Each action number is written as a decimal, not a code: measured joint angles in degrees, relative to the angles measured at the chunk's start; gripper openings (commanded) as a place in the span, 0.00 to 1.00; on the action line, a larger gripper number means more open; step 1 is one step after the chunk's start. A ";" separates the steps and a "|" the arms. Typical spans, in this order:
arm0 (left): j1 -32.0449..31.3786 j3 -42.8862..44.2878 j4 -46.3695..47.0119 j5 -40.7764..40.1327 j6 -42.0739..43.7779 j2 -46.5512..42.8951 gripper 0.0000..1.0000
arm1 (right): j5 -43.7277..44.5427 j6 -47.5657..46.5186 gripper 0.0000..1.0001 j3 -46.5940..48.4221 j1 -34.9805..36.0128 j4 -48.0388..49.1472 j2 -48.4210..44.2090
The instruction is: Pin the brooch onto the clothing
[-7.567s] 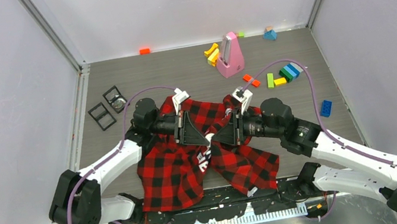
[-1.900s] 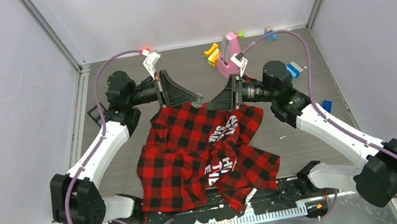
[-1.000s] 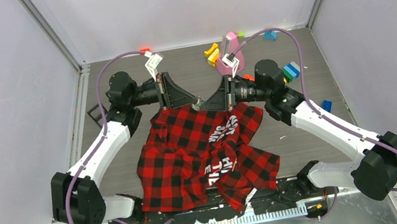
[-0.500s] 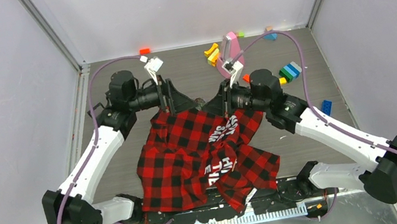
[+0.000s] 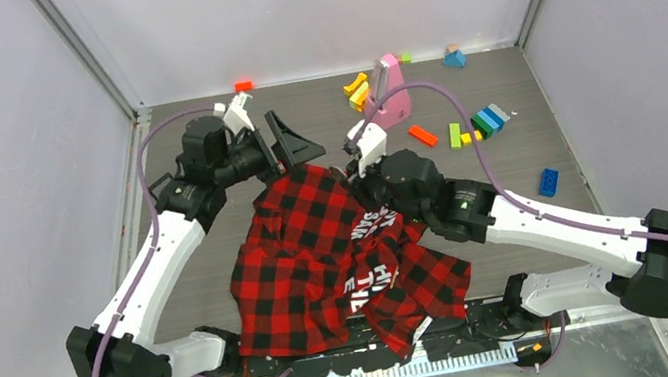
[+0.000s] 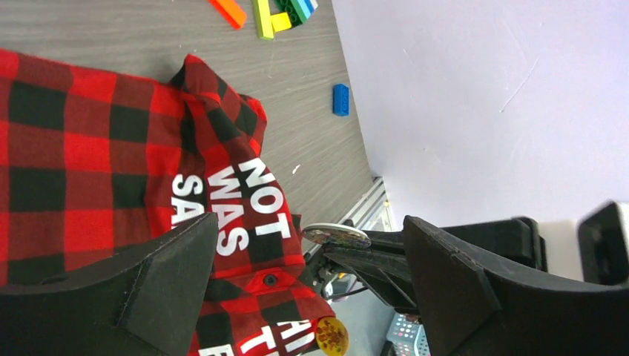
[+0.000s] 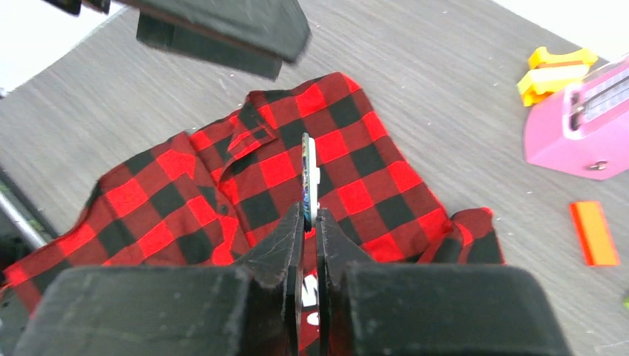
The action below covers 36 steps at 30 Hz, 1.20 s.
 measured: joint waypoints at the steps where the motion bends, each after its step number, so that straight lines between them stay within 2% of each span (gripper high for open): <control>1: -0.28 -0.28 -0.28 -0.33 -0.72 0.13 0.97 | 1.73 -1.25 0.01 0.66 0.87 -0.02 0.79; 4: -1.55 -0.85 -0.35 -0.68 -2.19 0.98 0.90 | 6.32 -5.20 0.01 2.75 3.10 -0.11 3.23; 11: -3.21 -1.88 -0.20 -0.72 -4.28 2.56 0.66 | 13.42 -12.09 0.01 5.90 5.77 -0.42 7.13; 21: -3.82 -3.43 2.21 -0.35 -6.60 3.02 0.36 | 17.25 -16.37 0.01 7.02 7.10 -1.46 10.38; 30: -3.91 -4.96 4.98 1.20 -9.51 3.89 0.17 | 21.75 -20.57 0.01 7.02 9.01 -1.64 12.90; 33: -3.87 -5.53 5.55 1.44 -10.29 4.31 0.04 | 23.12 -21.53 0.01 7.04 9.53 -1.66 13.75; 35: -3.85 -5.77 5.95 1.68 -10.51 4.66 0.00 | 24.06 -22.36 0.03 7.02 9.84 -1.68 14.34; 36: -3.82 -5.95 6.34 1.86 -10.58 4.85 0.00 | 24.59 -22.67 0.12 7.02 9.99 -1.68 14.60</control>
